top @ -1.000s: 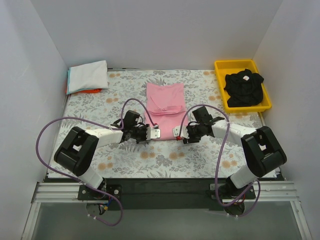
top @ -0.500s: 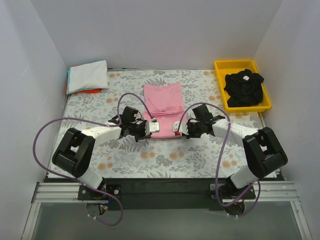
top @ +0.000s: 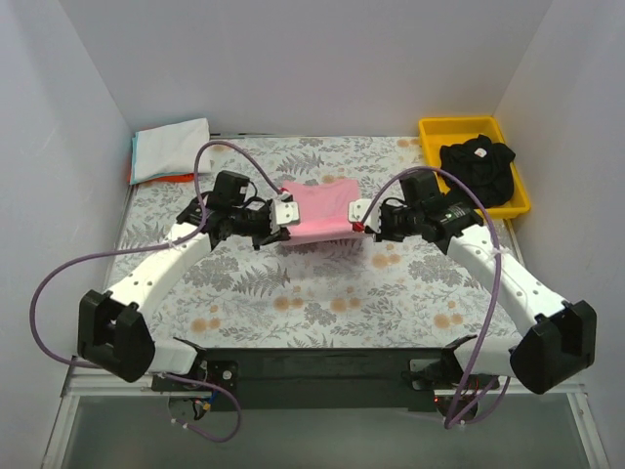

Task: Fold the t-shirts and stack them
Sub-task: Fold the tshirt

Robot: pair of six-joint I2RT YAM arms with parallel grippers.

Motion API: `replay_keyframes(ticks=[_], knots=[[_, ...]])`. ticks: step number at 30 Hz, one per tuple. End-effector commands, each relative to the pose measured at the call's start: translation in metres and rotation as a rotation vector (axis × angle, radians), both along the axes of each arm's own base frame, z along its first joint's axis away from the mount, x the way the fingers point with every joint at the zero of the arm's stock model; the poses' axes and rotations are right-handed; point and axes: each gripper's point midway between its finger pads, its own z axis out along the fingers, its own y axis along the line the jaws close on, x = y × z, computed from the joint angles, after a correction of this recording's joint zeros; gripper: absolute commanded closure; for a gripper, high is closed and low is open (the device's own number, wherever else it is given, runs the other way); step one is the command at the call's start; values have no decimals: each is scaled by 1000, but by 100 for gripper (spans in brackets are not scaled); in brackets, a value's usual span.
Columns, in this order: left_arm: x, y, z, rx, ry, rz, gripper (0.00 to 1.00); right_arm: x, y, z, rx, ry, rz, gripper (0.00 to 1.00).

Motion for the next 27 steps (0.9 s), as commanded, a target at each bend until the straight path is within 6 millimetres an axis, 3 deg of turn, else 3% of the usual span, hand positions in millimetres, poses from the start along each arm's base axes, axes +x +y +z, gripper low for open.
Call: replay_keyframes(ticks=[1,3,5,7,10,14,20,25,27], knots=[[-67,14,10,0,151,-87,100,-54,-8,-3,-25,130,54,99],[-89,16,28,-41,151,-112,100,-81,-10,9,-14,147,87,99],[-105,17,45,-72,187,-116,100,-95,-7,27,27,137,99,99],[-108,17,57,-91,189,-101,100,-94,-6,39,40,123,94,99],[-92,15,58,-79,173,-66,100,-80,-5,29,-9,129,88,99],[-64,15,29,-33,173,-13,100,-72,1,-9,-82,202,135,99],[-13,21,-16,-48,215,65,100,-20,12,-33,-86,238,114,99],[-2,27,-57,-8,266,68,100,-3,34,-51,-53,347,126,99],[0,29,-73,18,306,82,100,0,39,-70,-58,412,125,99]])
